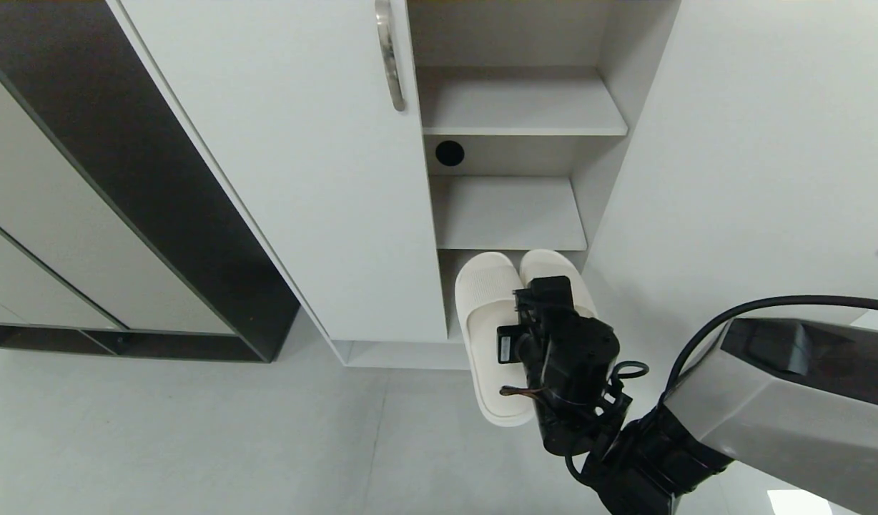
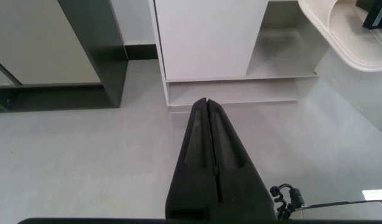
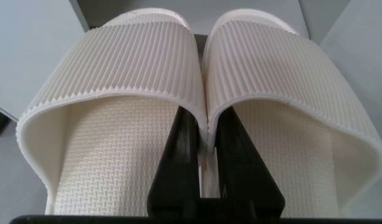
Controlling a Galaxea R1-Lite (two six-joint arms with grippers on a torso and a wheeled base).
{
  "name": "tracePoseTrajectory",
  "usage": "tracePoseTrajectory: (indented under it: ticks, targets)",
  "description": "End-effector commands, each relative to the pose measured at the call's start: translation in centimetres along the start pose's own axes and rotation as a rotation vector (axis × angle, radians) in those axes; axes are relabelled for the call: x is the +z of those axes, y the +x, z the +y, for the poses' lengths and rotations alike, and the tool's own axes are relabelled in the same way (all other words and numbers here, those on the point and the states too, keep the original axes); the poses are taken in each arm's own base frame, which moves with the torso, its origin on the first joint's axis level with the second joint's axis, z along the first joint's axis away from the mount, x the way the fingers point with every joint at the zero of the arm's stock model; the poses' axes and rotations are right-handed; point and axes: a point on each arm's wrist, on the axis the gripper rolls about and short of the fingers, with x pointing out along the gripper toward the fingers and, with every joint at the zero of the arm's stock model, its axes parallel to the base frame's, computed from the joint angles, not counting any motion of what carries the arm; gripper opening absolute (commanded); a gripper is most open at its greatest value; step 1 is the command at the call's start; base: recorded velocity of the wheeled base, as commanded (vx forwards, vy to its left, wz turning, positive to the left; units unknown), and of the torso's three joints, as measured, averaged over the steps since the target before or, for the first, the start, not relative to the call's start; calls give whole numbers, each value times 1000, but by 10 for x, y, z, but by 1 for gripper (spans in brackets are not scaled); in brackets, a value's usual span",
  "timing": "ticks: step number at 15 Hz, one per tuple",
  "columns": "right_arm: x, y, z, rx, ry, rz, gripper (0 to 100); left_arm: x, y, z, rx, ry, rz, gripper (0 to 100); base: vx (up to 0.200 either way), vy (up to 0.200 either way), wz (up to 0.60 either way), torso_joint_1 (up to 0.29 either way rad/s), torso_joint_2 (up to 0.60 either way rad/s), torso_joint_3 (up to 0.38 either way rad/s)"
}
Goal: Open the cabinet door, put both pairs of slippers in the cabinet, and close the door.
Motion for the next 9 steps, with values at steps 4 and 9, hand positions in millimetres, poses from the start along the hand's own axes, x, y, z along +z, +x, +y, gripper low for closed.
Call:
tracePoseTrajectory:
  ticks: [4,9]
  targets:
    - [-1,9,-12,-46,-4,2,0,0,0,0,0,1,1,0,0,0,0,0,0,0]
    - [-3,15,-20,-72,-6,4,0,0,0,0,0,1,1,0,0,0,0,0,0,0]
